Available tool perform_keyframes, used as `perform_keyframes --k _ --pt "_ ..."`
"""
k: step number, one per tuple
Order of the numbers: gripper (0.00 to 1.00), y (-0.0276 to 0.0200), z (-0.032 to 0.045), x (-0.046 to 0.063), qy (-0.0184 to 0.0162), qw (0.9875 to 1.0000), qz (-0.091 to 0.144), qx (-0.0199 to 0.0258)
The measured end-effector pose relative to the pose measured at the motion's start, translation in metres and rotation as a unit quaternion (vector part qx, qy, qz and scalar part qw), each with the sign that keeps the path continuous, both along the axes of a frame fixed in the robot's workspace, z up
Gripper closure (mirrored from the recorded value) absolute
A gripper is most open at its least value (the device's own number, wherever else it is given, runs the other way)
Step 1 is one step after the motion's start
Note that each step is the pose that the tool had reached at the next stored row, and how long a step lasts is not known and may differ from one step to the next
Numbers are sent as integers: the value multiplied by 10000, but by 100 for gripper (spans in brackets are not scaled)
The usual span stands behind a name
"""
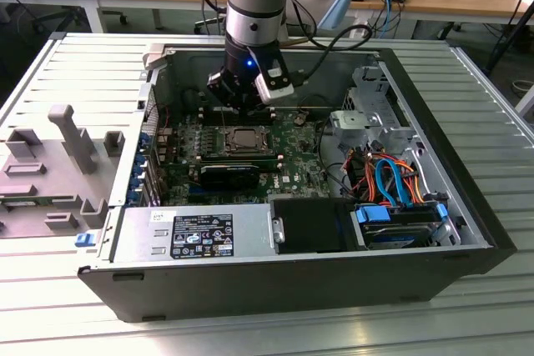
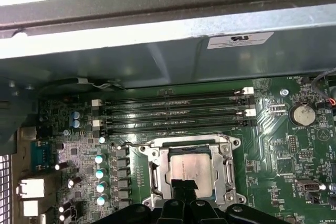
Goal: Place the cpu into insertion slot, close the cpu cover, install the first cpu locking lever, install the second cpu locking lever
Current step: 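Install the first cpu locking lever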
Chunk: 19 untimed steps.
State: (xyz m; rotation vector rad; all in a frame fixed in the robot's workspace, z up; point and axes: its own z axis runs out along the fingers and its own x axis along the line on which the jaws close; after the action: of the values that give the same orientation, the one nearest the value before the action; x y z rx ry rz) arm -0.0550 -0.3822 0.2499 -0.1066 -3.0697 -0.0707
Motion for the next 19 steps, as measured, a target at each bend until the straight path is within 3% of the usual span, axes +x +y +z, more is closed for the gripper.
perform_keyframes --k 19 --pt "89 0 0 0 0 9991 428 0"
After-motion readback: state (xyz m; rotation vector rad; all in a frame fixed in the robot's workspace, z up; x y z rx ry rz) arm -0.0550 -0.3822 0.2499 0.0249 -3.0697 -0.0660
